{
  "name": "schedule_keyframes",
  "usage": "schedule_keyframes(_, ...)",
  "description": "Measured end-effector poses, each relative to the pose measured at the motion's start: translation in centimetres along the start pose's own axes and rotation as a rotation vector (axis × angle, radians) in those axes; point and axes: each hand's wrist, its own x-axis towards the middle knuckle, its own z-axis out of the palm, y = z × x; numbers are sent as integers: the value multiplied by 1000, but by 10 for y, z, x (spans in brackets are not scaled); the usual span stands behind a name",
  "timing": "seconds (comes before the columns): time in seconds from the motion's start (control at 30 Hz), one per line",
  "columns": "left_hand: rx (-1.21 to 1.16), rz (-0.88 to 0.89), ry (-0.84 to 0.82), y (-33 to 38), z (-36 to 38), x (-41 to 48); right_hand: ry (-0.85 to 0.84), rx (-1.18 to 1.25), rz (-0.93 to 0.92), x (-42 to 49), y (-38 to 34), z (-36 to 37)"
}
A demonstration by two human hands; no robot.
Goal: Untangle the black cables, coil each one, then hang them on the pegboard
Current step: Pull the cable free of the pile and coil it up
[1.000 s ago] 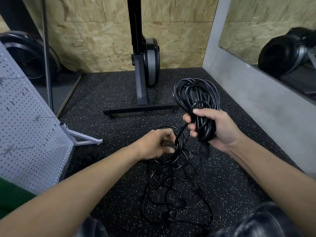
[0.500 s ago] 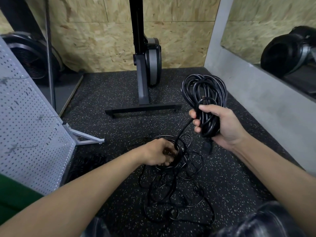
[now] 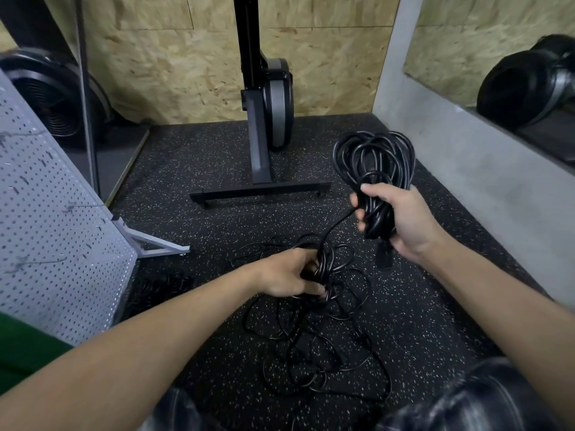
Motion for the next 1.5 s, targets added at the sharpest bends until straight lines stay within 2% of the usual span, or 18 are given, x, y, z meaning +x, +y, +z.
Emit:
schedule_keyframes(0.13,1,-20,-31,0,4,0,-30,-277,-67,-1,5,-4)
schedule_keyframes(0.27,-125,-26,2,-2,1,2,-115,-553,-119,-5,7,-4)
schedule_keyframes(0.37,-210,-11,40,-3,-5,2,-166,-671,-118,-8,12,-1)
schedule_keyframes(0.57,-276,-21,69,-2,-14,0,-165,-698,-62,-9,18,-1)
schedule_keyframes(0.77,-225,-4,-2,-3,-15,-4,-171,-619,-59,-8,17,0)
schedule_keyframes(1.0,85,101,187,2,-14,-7,-195,-592,-26,-8,19,-1)
schedule_keyframes(1.27,40,133,383,17,-13,-7,-221,-610,12,-8,29,10)
schedule_keyframes(1.5,34,105,409,22,-13,-2,-211,-642,82,1,29,15)
